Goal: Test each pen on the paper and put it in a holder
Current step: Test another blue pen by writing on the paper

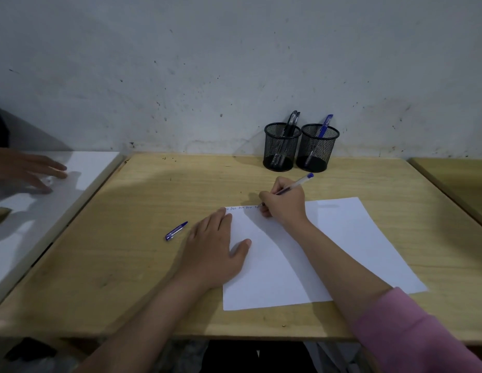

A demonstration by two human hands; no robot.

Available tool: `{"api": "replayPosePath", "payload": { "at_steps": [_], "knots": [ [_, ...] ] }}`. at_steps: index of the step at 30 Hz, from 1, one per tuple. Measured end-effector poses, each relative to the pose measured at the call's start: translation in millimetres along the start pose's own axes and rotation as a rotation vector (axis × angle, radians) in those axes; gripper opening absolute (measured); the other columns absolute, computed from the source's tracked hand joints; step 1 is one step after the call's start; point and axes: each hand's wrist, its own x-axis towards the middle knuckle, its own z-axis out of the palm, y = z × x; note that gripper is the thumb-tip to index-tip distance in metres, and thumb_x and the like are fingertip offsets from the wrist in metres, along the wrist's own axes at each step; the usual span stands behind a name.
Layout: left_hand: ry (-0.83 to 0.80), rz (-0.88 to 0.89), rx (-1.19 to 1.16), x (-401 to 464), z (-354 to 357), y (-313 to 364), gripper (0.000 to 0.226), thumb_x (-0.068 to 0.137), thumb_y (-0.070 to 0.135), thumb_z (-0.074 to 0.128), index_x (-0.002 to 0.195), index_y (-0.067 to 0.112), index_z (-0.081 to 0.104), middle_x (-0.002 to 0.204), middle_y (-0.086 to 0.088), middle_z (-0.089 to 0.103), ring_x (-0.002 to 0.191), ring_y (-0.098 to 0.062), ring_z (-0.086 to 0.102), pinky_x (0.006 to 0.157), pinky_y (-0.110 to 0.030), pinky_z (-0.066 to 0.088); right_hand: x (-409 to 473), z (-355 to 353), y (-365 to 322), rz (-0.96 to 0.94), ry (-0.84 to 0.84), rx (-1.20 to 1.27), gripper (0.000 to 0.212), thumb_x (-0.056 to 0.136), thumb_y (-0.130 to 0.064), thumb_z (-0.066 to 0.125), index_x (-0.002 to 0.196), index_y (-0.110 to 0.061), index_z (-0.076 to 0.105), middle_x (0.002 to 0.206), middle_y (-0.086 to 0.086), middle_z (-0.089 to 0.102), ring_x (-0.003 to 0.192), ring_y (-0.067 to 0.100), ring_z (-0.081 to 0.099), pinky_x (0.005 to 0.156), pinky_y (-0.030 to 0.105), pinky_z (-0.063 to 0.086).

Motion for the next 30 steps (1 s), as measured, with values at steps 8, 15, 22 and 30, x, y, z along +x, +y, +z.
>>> {"api": "replayPosePath", "payload": {
  "at_steps": [8, 15, 22, 30],
  "knots": [
    [-0.030, -0.009, -0.001, 1.6, -0.4, 0.0, 0.087, 0.071, 0.067, 0.013, 0.143, 0.019, 0.023, 0.156, 0.005, 0.014, 0.141, -0.015, 0.015, 0.115, -0.035, 0.015, -0.1, 2.0, 1.4, -0.023, 0.021, -0.018, 0.030, 0.073, 0.010, 0.056, 0.059, -0.009, 0.038, 0.054, 0.020, 0.051, 0.043, 0.027, 0.054, 0.042, 0.029, 0.045],
    [0.004, 0.006, 0.013, -1.1, -0.5, -0.4, 0.093, 0.065, 0.067, 0.006, 0.142, 0.019, 0.026, 0.155, 0.005, 0.018, 0.140, -0.015, 0.019, 0.113, -0.033, 0.018, 0.8, 1.7, 2.1, -0.019, 0.038, -0.012, 0.032, 0.073, 0.011, 0.055, 0.058, -0.011, 0.036, 0.053, 0.017, 0.047, 0.043, 0.028, 0.053, 0.043, 0.030, 0.042],
    [0.010, 0.013, -0.001, -1.0, 1.6, -1.6, 0.080, 0.076, 0.064, 0.019, 0.142, 0.018, 0.027, 0.155, 0.004, 0.020, 0.140, -0.015, 0.020, 0.113, -0.034, 0.020, -0.3, 2.1, 2.1, -0.009, 0.043, 0.014, 0.032, 0.072, 0.013, 0.051, 0.058, -0.011, 0.034, 0.055, 0.019, 0.047, 0.047, 0.026, 0.050, 0.044, 0.030, 0.041],
    [0.007, 0.010, -0.022, -0.4, 1.6, -2.3, 0.084, 0.073, 0.066, 0.015, 0.141, 0.019, 0.027, 0.155, 0.004, 0.020, 0.140, -0.016, 0.020, 0.113, -0.036, 0.021, 0.0, 2.0, 2.8, -0.007, 0.073, 0.017, 0.030, 0.071, 0.011, 0.051, 0.059, -0.010, 0.034, 0.055, 0.019, 0.048, 0.046, 0.026, 0.050, 0.043, 0.029, 0.044]
  ]
}}
